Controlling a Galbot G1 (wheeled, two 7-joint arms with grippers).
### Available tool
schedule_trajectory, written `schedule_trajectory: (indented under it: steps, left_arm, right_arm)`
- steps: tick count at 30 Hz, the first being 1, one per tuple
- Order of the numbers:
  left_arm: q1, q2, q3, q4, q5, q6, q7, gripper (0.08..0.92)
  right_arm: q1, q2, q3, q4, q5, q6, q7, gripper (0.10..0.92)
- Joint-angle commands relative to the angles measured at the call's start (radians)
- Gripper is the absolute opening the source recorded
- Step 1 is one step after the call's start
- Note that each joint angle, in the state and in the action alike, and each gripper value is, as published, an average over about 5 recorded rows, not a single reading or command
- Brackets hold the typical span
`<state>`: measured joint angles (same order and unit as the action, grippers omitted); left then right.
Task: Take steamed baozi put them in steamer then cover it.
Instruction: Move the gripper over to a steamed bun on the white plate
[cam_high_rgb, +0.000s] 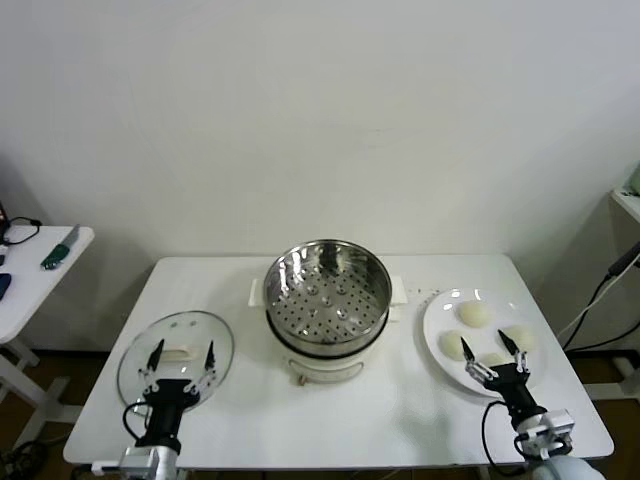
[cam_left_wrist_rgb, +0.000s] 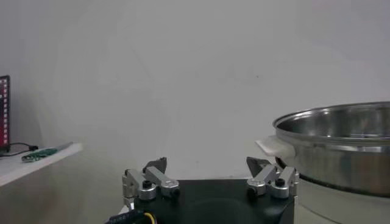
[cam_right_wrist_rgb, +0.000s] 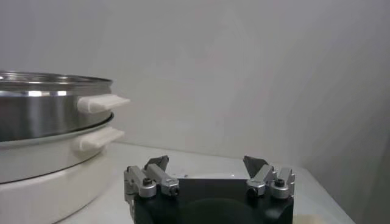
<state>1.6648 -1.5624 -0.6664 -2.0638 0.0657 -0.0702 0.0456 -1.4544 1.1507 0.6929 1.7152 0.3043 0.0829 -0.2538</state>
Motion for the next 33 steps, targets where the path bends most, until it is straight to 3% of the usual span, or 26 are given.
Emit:
schedule_trajectory:
  steps: [1, 8, 15, 24, 33]
  left_arm:
    - [-0.004, 0.004, 0.003, -0.011, 0.018, 0.035, -0.027, 0.823]
    - [0.013, 0.014, 0.013, -0.030, 0.019, 0.032, -0.029, 0.823]
    - [0.026, 0.017, 0.020, -0.036, 0.000, 0.033, -0.037, 0.823]
    - [0.024, 0.028, 0.020, -0.041, -0.034, 0.053, -0.060, 0.823]
    - [-0.006, 0.031, 0.021, -0.032, -0.039, 0.071, -0.067, 0.823]
  right_arm:
    - [0.070, -0.138, -0.001, -0.006, -0.083, -0.128, -0.109, 0.823]
    - [0.225, -0.451, -0.067, -0.130, -0.140, -0.226, -0.434, 0.823]
    - [0.537, -0.631, -0.289, -0.349, -0.267, -0.161, -0.730, 0.823]
    - [1.137, -0.664, -0.874, -0.648, -0.420, -0.099, -0.919, 0.823]
    - [1.482, -0.467, -1.234, -0.950, -0.528, 0.019, -0.958, 0.823]
